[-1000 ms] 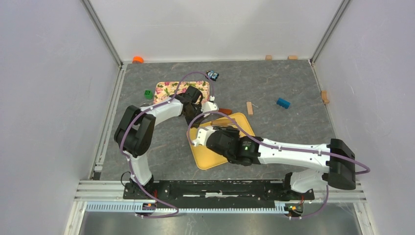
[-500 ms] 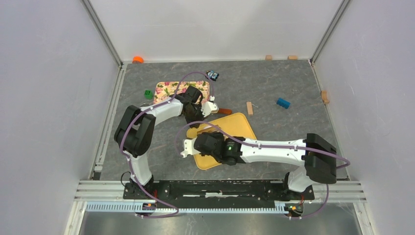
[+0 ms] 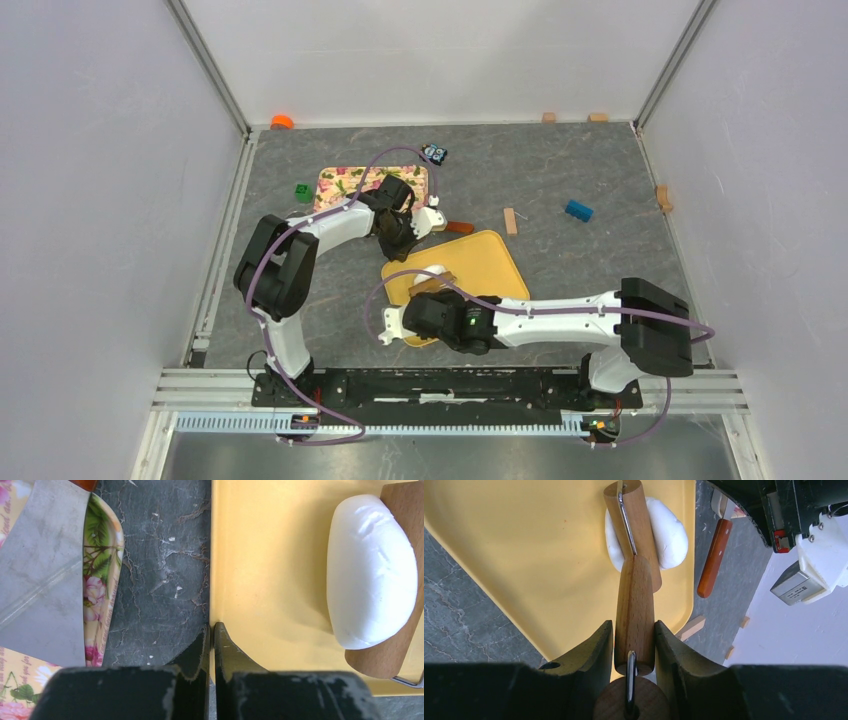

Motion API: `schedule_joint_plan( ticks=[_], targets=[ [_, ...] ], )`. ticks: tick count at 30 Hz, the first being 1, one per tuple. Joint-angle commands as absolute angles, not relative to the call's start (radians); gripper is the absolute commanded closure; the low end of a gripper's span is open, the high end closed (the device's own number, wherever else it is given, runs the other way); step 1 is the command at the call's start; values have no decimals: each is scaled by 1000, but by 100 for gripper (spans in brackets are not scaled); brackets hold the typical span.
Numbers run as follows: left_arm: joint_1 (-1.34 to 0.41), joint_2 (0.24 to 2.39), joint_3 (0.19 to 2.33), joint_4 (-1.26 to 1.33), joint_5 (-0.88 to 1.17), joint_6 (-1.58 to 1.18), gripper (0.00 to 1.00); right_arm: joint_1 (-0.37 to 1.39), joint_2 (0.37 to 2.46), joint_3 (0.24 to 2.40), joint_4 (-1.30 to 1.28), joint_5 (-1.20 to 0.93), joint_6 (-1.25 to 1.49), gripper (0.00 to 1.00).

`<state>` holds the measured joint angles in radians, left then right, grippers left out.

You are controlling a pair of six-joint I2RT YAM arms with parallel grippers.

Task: Roll out the dumpling wrappers from the dough
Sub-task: Flatten out the dough on the work surface.

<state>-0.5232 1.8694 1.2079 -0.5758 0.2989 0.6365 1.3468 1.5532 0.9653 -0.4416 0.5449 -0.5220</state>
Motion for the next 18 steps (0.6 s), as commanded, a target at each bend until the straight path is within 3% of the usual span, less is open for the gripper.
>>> schedule_joint_plan(
  ticks=[1,10,18],
  targets=[
    [-528,1964,1166,-591,290,616,98,1348,1592,937,-574,434,-458,100],
    [-528,1967,1166,-590,287,614,98,1353,1701,1028,-557,429,-492,100],
    [-528,1967,1167,-590,287,614,98,1408,1598,869,-634,371,-350,100]
  ],
)
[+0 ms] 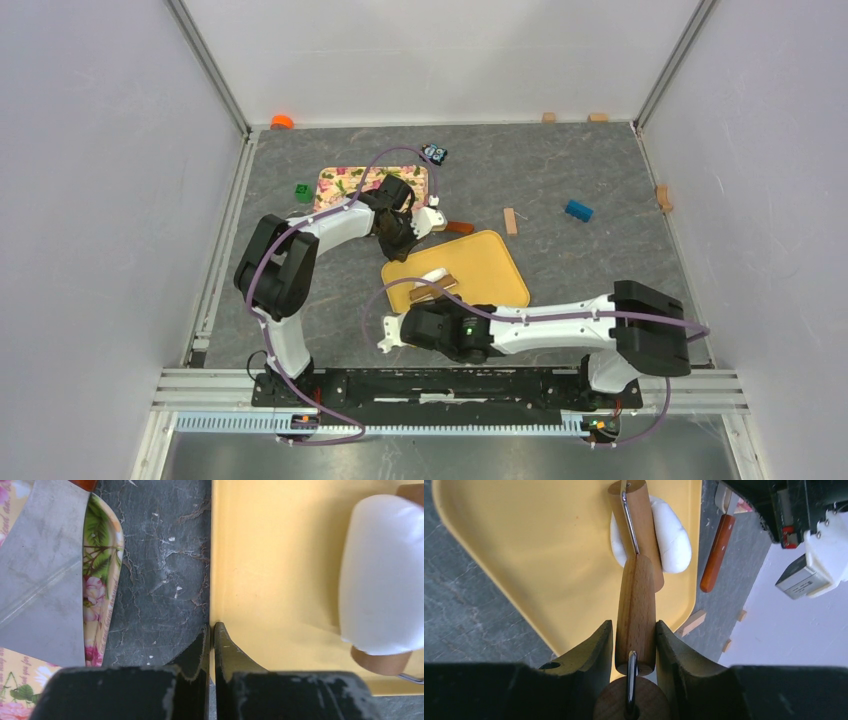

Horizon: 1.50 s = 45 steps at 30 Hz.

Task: Roll out the dumpling wrappers from the dough
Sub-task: Flatten out the dough on the work surface.

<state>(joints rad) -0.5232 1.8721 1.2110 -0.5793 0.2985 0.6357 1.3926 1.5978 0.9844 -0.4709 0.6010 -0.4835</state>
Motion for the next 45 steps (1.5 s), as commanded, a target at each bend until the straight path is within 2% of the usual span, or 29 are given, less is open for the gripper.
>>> schedule_joint_plan(
  ticks=[1,5,11,19,29,37,45],
  targets=[
    [-528,1967,1167,-589,287,612,98,1408,1592,855,-625,367,-346,100],
    [-529,1970,1169,-590,284,609,98,1399,1624,858,-573,415,-389,100],
    [-528,1973,1170,-590,282,608,98,1390,1703,977,-589,435,-436,100],
    [-528,1971,1169,-591,284,609,98,1464,1604,859,-695,382,-292,100],
    [-528,1972,1170,-589,282,608,98,1388,1712,955,-596,424,-445,100],
    [-528,1970,1169,-590,284,610,98,1485,1641,879,-758,346,-293,100],
    [-528,1971,1170,-591,282,608,98,1399,1742,942,-638,367,-443,100]
  ],
)
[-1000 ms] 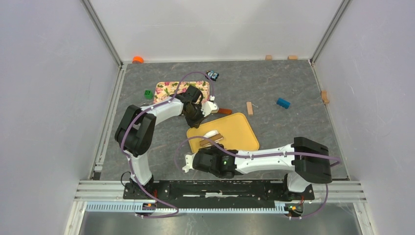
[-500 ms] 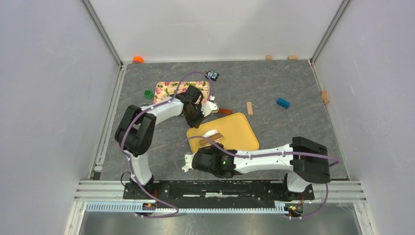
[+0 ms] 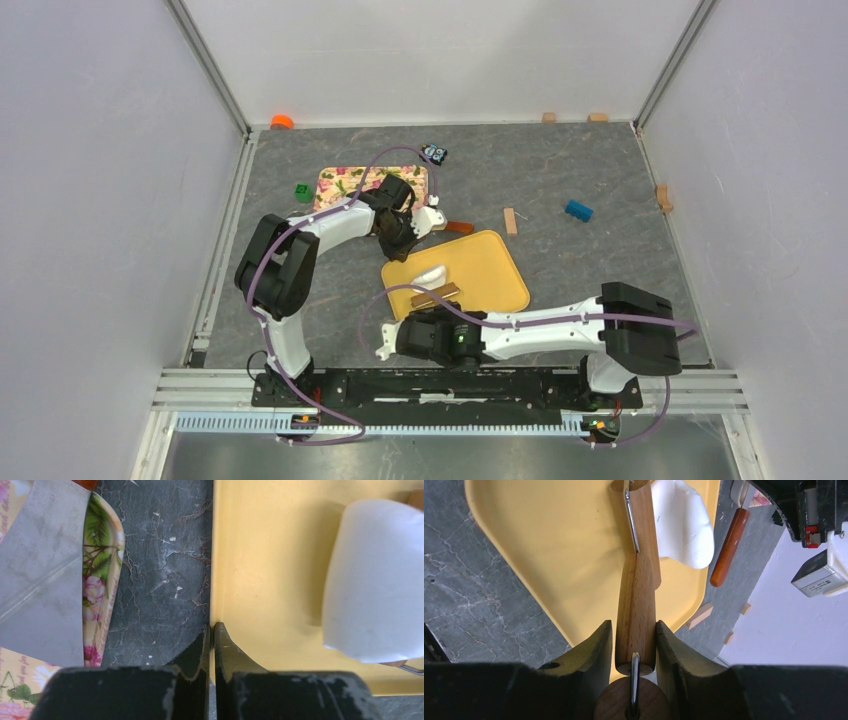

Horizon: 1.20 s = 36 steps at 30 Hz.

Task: Roll out the dumpling wrappers from the dough
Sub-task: Flatten out the dough on the work surface.

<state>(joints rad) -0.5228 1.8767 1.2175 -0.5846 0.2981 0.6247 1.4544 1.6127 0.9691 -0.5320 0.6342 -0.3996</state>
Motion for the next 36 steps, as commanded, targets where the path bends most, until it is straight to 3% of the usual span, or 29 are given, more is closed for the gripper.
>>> schedule_joint_plan(
  ticks=[1,9,21,36],
  targets=[
    [-528,1972,1170,-591,282,608,98,1393,1753,951,-640,369,-446,100],
    [-528,1972,1170,-590,282,609,98,1425,1597,929,-767,401,-325,100],
    [-528,1971,1169,-588,281,605,98,1412,1457,1175,-854,609,-318,100],
    [-528,1968,1166,-583,279,604,98,1229,1549,1247,-590,664,-538,100]
  ],
)
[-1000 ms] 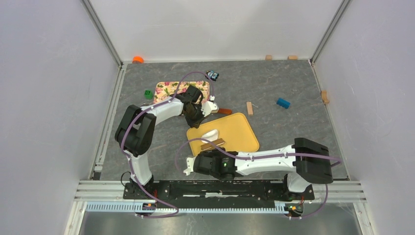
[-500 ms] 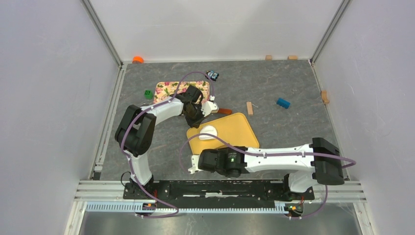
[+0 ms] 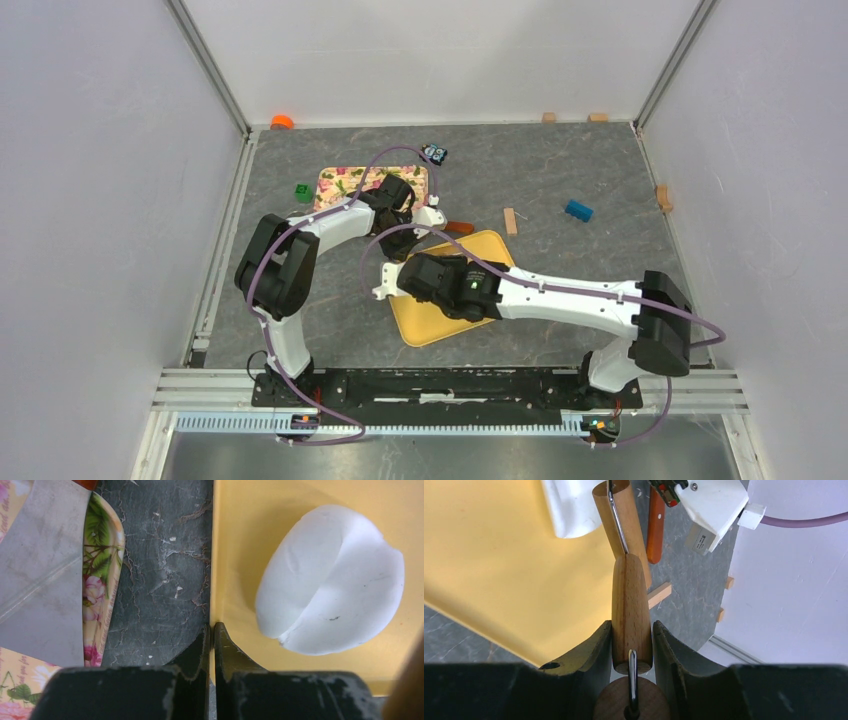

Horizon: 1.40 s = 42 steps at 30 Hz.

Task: Roll out the dumpling wrappers from the dough
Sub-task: Flatten out the dough on the work surface.

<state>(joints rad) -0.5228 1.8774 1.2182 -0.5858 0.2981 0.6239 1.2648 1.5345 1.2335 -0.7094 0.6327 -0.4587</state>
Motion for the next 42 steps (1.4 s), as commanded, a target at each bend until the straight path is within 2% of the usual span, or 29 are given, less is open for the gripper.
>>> schedule_joint_plan(
  ticks=[1,14,22,29,42],
  targets=[
    [-528,1968,1166,-583,279,602,98,1217,1555,1250,-573,660,-543,100],
    [-505,1948,1166,-571,309,592,98,1172,1679,1185,-463,584,-589,100],
    [-495,1960,1183,-575,321,590,98,1184,1605,1081,-534,427,-539,100],
    [-494,1965,1186,-577,322,592,98,1270,1561,1049,-617,355,-490,100],
    [-494,1968,1187,-578,319,592,98,1332,1532,1044,-667,317,-506,100]
  ],
)
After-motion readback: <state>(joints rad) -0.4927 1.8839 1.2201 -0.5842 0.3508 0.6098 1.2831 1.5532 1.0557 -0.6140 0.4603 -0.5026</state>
